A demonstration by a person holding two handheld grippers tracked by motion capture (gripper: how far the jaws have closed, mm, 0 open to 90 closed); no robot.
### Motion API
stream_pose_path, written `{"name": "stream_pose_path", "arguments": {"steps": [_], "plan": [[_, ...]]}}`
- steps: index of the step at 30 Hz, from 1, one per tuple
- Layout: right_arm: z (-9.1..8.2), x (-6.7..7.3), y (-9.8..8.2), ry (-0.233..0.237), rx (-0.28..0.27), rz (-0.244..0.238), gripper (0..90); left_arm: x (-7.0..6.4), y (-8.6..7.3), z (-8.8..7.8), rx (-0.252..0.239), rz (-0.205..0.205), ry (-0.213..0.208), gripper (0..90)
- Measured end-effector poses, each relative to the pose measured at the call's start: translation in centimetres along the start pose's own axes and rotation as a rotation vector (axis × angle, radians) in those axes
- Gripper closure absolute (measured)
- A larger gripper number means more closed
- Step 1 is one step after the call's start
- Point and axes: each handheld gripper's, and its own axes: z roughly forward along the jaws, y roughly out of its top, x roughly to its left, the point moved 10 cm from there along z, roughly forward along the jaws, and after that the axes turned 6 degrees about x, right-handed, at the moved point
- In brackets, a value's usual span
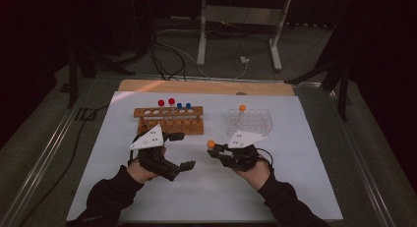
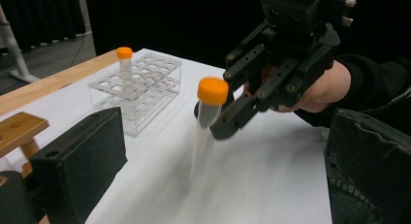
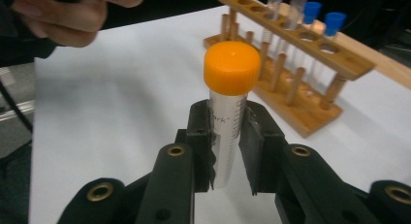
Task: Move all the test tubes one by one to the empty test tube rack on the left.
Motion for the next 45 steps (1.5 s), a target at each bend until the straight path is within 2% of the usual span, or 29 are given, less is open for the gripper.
{"name": "stream_pose_path", "arguments": {"steps": [5,11,14,18,23,34,41,45], "plan": [[0.6,1.2,-0.2,0.030,0.009,-0.013,74.7,-0.5,0.3,0.6,-0.007,0.025,-0.016,6.4],[1.0,2.0,-0.3,0.054,0.011,-0.018,74.8,-1.1,0.5,1.1,-0.009,0.061,-0.033,21.8],[1.0,2.3,-0.3,0.061,0.011,-0.022,74.8,-1.0,0.5,1.5,0.000,0.080,-0.010,30.0],[0.9,2.5,0.0,0.065,0.003,-0.023,74.8,-0.5,0.3,2.0,0.011,0.089,0.023,38.1],[0.9,2.7,0.1,0.068,0.004,-0.027,74.8,-0.3,0.3,2.2,0.009,0.096,0.036,50.2],[0.8,2.7,0.2,0.067,0.001,-0.026,74.7,-0.7,0.0,2.8,0.037,0.118,0.012,69.0],[0.8,2.6,0.1,0.069,-0.003,-0.019,74.4,-0.6,0.1,2.8,0.051,0.123,0.010,71.5],[0.7,2.5,0.3,0.059,-0.019,-0.018,71.2,-0.4,0.4,2.4,0.044,0.123,0.015,71.7]]}}
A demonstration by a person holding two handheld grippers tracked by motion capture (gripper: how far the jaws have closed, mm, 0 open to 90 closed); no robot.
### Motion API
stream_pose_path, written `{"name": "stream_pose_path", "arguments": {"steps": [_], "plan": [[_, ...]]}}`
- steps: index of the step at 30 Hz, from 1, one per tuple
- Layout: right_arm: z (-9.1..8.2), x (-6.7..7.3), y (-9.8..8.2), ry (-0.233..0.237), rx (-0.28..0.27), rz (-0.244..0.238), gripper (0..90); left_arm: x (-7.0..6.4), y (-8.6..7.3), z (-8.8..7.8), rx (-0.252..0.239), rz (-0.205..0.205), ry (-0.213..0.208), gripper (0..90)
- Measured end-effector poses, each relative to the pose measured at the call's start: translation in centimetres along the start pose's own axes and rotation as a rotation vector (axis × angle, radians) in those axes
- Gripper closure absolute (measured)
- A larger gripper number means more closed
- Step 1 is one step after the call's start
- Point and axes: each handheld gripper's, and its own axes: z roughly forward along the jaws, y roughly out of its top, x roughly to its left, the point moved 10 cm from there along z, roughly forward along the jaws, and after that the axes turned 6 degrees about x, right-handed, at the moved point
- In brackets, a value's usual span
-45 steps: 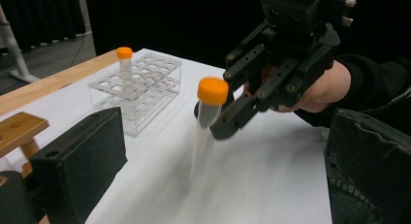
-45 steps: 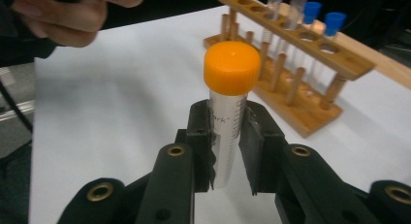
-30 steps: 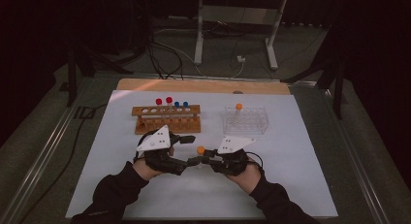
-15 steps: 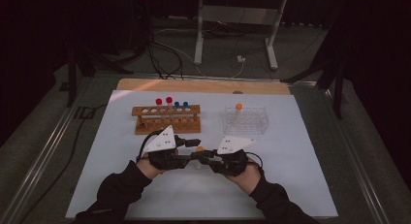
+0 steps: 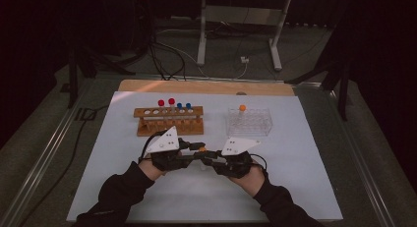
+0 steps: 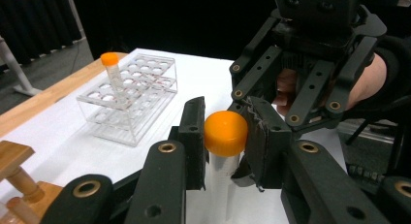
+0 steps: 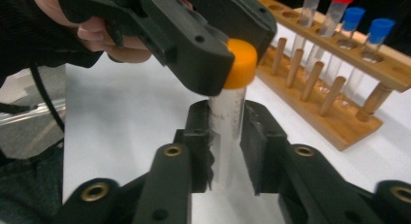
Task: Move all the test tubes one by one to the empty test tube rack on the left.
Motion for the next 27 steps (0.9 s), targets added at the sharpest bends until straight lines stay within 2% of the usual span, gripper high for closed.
{"name": "stream_pose_path", "arguments": {"steps": [3,6,13,17,23,25,27], "plan": [[-0.2,-0.1,0.0,-0.012,-0.015,-0.003,65.6,0.4,0.1,-0.5,0.001,0.002,0.015,71.8],[-0.5,-0.2,0.1,-0.016,-0.034,0.010,55.2,1.1,0.2,-1.3,-0.003,-0.004,0.035,71.8],[-1.0,-0.2,0.2,-0.006,-0.056,0.031,32.9,3.2,0.4,-3.9,0.000,-0.020,0.123,71.8],[-0.9,-0.1,0.3,-0.014,-0.059,0.036,13.5,4.5,0.6,-5.5,-0.005,-0.033,0.170,71.8],[-1.1,-0.2,0.6,-0.010,-0.090,0.060,10.4,6.8,0.7,-7.7,0.000,-0.051,0.250,71.8],[-1.2,-0.1,0.6,0.012,-0.095,0.051,3.5,7.6,0.6,-8.2,0.005,-0.060,0.274,71.8],[-1.3,0.1,0.6,0.024,-0.092,0.037,1.5,8.6,0.3,-8.6,0.012,-0.069,0.299,71.8]]}}
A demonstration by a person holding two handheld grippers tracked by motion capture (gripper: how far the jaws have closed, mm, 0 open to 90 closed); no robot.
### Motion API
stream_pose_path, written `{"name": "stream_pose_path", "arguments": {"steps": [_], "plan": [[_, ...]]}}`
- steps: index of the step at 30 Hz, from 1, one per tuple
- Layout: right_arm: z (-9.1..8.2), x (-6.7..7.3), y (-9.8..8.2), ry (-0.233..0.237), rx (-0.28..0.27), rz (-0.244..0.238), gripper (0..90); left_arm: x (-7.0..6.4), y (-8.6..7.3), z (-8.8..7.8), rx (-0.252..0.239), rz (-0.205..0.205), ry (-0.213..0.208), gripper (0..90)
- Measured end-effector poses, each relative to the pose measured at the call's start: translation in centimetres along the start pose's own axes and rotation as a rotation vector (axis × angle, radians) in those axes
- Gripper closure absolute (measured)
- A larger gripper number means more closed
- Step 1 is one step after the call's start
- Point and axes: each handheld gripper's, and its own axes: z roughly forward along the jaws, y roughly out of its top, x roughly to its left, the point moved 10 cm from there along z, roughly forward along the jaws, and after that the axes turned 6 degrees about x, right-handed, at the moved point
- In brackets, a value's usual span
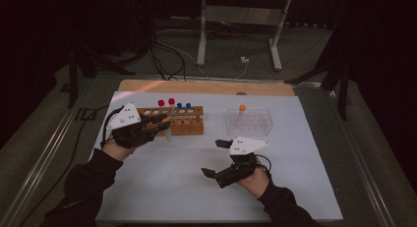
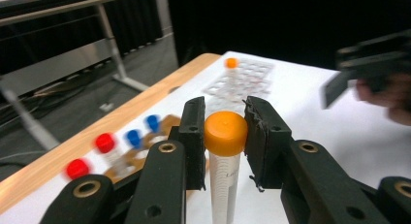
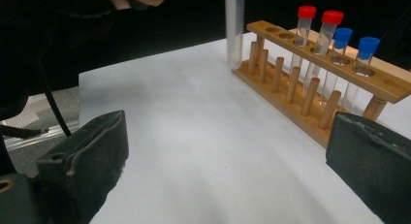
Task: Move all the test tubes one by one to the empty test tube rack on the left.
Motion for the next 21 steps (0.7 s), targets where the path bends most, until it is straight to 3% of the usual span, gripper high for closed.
{"name": "stream_pose_path", "arguments": {"steps": [11,21], "plan": [[-0.2,-0.3,0.0,-0.031,-0.018,-0.018,1.4,5.4,0.6,-0.8,-0.007,-0.052,0.137,71.8],[-0.6,-0.2,0.4,-0.032,-0.041,-0.027,1.5,8.8,0.4,0.0,-0.029,-0.098,0.214,71.7]]}}
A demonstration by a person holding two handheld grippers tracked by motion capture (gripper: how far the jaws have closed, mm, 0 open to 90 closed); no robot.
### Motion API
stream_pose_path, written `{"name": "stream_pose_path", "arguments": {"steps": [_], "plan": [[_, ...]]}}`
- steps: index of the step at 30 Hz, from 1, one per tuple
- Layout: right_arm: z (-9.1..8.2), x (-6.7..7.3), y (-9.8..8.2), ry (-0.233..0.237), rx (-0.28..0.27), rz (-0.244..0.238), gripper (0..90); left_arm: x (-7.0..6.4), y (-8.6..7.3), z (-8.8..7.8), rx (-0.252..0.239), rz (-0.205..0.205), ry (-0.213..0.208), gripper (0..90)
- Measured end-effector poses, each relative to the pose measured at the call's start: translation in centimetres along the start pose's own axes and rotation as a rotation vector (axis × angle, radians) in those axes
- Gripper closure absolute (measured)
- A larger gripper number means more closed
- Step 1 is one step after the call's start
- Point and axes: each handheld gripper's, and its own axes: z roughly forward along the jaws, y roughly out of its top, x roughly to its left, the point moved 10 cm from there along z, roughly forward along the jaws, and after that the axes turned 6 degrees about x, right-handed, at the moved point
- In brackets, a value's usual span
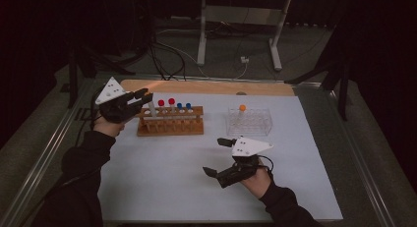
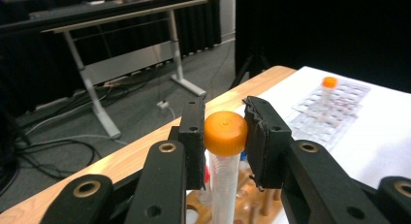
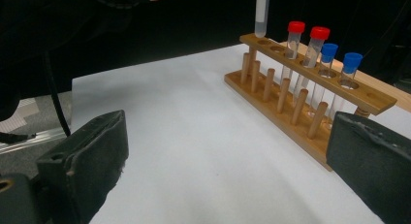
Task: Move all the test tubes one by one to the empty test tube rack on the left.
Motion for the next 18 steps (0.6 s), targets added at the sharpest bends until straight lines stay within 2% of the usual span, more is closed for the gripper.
{"name": "stream_pose_path", "arguments": {"steps": [3,11,14,18], "plan": [[0.0,0.0,-0.1,-0.001,0.001,0.001,1.5,0.7,-0.6,0.8,0.023,-0.002,0.024,71.8],[0.1,0.1,-0.2,0.005,0.005,0.001,1.5,2.6,-1.2,2.4,0.023,-0.043,0.079,71.8],[0.1,0.0,-0.2,0.006,0.005,0.003,1.5,3.0,-1.6,2.9,0.022,-0.071,0.074,71.8],[0.1,0.0,-0.4,0.012,0.007,0.009,1.5,3.1,-2.2,3.5,0.036,-0.073,0.078,71.8]]}}
